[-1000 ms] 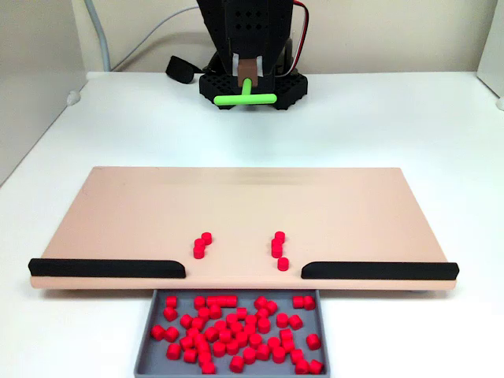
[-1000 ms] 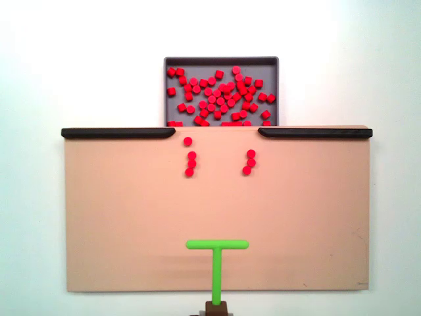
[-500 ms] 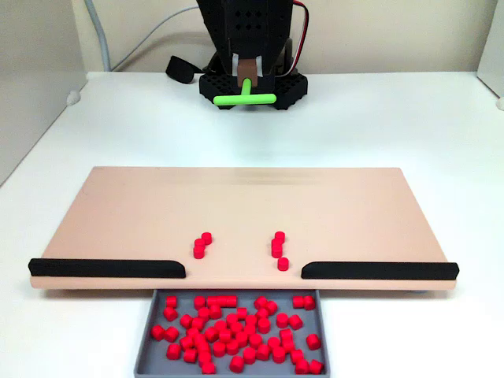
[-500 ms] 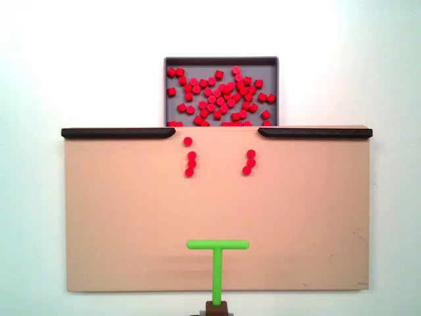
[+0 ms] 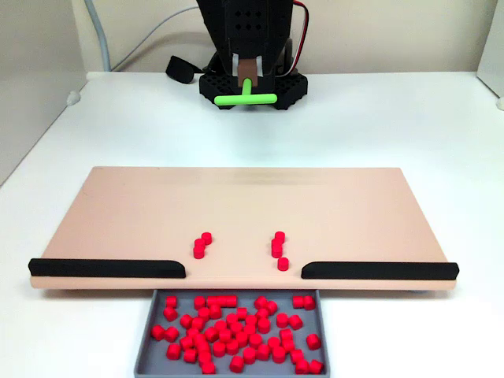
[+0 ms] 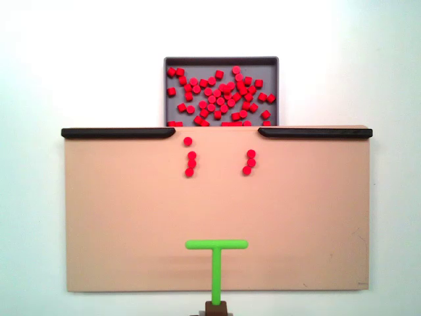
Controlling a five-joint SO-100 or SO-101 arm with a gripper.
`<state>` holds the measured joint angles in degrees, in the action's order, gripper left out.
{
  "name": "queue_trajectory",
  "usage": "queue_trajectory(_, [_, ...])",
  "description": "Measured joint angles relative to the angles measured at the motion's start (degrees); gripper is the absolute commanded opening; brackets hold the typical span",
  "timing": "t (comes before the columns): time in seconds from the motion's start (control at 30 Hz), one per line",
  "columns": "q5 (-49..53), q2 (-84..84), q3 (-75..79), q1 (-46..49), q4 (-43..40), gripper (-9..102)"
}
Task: Gather the right side granules
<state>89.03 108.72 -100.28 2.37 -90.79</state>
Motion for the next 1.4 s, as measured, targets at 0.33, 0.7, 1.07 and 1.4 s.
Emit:
queue_trajectory(0.33, [0.00, 0.00, 0.00, 0.00, 0.00, 0])
queue_trajectory(0.7, [0.00, 0.00, 0.00, 0.00, 0.00, 0])
queue_trajectory(1.07, [0.00, 0.00, 0.00, 0.09, 0.00, 0])
queue_trajectory(1.4, [4.39, 0.00, 0.00, 0.70, 0.00, 0])
